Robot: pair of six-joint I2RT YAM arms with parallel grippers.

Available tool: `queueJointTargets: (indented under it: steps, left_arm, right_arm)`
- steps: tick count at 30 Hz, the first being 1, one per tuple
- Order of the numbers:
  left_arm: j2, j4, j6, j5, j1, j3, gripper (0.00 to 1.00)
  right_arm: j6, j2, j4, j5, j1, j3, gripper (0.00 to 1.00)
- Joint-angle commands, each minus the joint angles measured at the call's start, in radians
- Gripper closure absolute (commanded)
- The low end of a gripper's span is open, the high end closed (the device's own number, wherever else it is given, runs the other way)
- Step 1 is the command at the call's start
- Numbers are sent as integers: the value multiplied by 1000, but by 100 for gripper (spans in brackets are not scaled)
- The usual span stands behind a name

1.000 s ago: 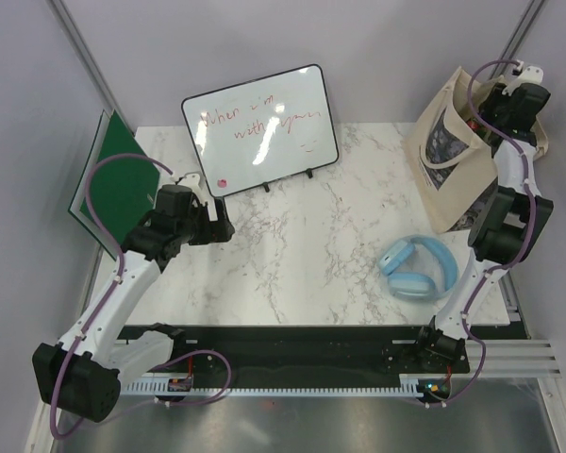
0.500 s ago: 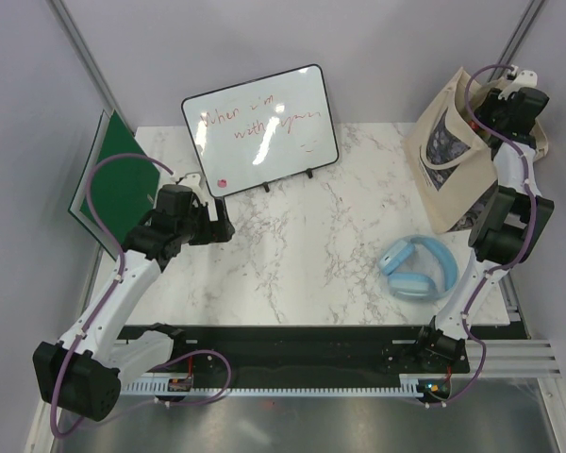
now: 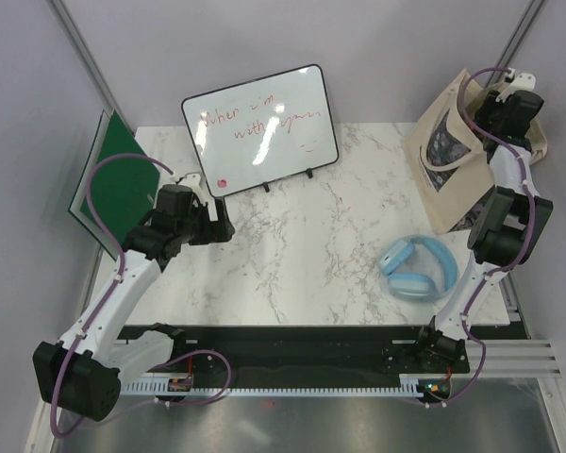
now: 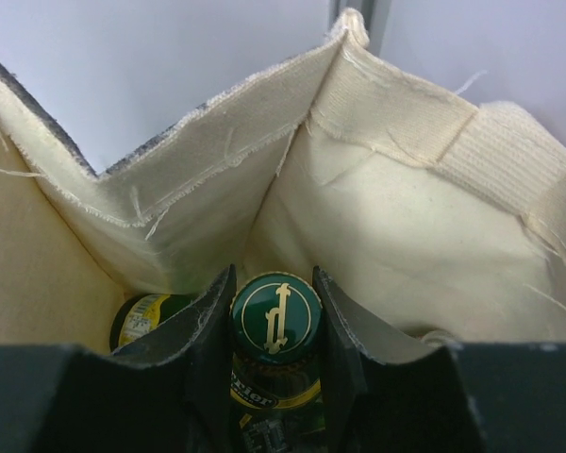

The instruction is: Place the beverage into the canvas bag

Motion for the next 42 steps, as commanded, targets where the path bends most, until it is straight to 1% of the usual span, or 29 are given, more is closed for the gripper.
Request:
queueJointTargets:
  steps: [1,6,9,12,15,19,23,24,29,30,32,33,34,35,38,42]
  left_arm:
    - [-4,32,31,24,-4,11,0]
    - [-3,32,30,34,-4,13,0]
    - [-9,32,28,36,-4,10,0]
    - [-14,37,28,47,-6,11,0]
    - [-18,37,28,50,-4,10,0]
    - [-29,37,27,51,-4,8,0]
    - [-24,38,28,54,-6,7,0]
    - [-21,38,28,56,-4,8,0]
    - [-21,38,28,48,-6,10,0]
    - [-23,40,30,47,-6,8,0]
    - [-20,38,31,42,-6,8,0]
    - [-18,40,31,44,-4,7,0]
    - [-18,37,31,45,-6,7,0]
    - [-17,38,31,45,-6,8,0]
    - [-14,40,30,48,-4,10,0]
    - [-14,38,30,50,-6,8,0]
  right_arm:
    - [-39,-62,28,150,2,-26,100]
    - [1,-139,-35,199,2,-23,100]
    - [4,-177,-112,255,0,-9,100]
    - [39,-202,-132,246,0,-20,100]
    - [53,-231,-133,235,0,-58,100]
    - [85,-233,-98,206,0,-170,100]
    - [108,-222,-69,235,0,-222,100]
    - [111,-217,-58,229,0,-230,96]
    - [121,-161,-44,203,0,-190,83]
    - [121,-153,-44,189,0,-182,78]
    - [136,-136,-44,178,0,-162,73]
    - [145,-131,-44,176,0,-158,69]
    - [150,-130,-46,152,3,-158,67]
    - [159,-125,-44,152,5,-158,62]
    - [157,-124,-44,156,6,-159,54]
    - [160,-127,-43,166,6,-138,48]
